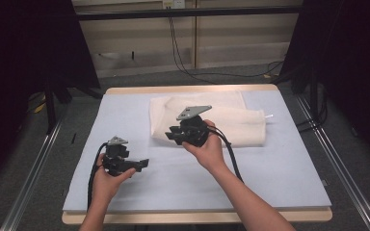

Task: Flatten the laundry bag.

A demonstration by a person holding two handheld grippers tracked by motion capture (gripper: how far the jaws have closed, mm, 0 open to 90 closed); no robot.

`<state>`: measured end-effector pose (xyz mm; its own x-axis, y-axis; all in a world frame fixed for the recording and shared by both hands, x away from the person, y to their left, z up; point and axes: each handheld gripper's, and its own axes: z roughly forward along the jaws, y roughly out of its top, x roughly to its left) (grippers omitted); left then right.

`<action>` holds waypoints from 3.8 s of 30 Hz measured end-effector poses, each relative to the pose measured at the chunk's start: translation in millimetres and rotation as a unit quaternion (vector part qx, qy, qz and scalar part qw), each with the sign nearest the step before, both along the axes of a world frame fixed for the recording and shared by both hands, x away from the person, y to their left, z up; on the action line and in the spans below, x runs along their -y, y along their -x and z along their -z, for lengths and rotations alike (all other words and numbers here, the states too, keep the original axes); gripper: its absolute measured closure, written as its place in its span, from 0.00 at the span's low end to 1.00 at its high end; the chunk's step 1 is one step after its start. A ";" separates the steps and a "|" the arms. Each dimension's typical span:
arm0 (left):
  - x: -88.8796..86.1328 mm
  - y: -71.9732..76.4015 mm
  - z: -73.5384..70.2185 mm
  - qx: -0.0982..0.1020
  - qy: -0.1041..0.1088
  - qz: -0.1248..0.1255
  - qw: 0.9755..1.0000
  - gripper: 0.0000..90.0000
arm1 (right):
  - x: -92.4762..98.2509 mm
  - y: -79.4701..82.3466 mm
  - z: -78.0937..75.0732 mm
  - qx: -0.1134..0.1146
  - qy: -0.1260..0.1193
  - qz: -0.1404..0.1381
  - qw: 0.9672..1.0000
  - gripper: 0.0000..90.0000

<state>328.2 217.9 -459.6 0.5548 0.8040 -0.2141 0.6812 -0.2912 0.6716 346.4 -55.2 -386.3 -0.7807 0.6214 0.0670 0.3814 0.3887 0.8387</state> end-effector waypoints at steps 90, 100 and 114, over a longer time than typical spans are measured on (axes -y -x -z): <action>70.6 -81.3 -22.1 -0.029 -0.025 0.060 0.997 0.89 | 266.0 -19.3 64.8 -0.110 -0.025 0.286 0.952 0.91; 59.9 -62.6 -13.1 -0.026 -0.021 0.051 0.998 0.90 | 266.7 3.7 68.2 -0.100 -0.024 0.270 0.957 0.92; 56.9 -82.8 -20.3 -0.046 -0.007 0.008 0.999 0.53 | 264.2 7.9 69.5 -0.105 -0.019 0.266 0.958 0.86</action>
